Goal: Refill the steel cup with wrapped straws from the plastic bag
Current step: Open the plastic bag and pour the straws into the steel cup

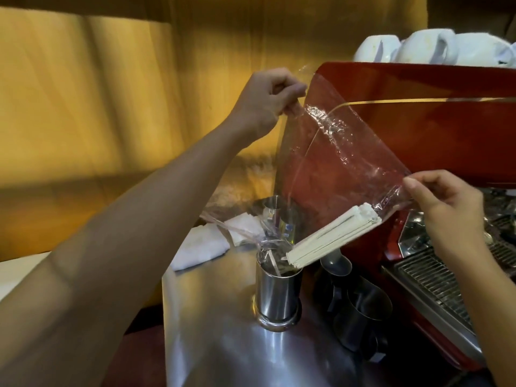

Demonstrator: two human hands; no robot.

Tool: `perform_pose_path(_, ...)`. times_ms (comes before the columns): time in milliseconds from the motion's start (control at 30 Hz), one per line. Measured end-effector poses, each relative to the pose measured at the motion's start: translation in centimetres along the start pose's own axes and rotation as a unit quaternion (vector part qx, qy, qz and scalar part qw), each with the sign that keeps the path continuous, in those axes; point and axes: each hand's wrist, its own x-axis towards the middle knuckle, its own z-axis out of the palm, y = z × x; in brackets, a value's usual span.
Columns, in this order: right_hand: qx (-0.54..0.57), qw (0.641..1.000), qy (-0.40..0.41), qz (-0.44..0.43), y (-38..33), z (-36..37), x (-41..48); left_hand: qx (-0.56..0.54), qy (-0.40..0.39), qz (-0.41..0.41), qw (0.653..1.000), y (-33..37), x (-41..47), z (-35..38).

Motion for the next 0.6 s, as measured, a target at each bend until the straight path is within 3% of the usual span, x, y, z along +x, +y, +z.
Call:
perform_pose_path(167, 0.002, 1.000, -0.015, -0.016, 0.0, 1.6, 0.5, 0.011, 0.024, -0.039, 0.999, -2.5, -1.0, -0.9)
perform_pose_path(333, -0.002, 0.999, -0.030, -0.031, -0.1, 3.1, 1.4, -0.046, 0.043, -0.076, 0.995, -4.4, -2.5, -2.1)
perform_pose_path(533, -0.005, 0.997, -0.051, -0.061, -0.2, 4.7, 2.3, -0.083, -0.066, -0.160, 0.981, -7.4, -5.7, -3.7)
perform_pose_path(600, 0.002, 0.996, -0.054, -0.069, -0.1, 5.1, 2.4, -0.070, -0.060, -0.163, 0.982, -8.5, -6.9, -3.8)
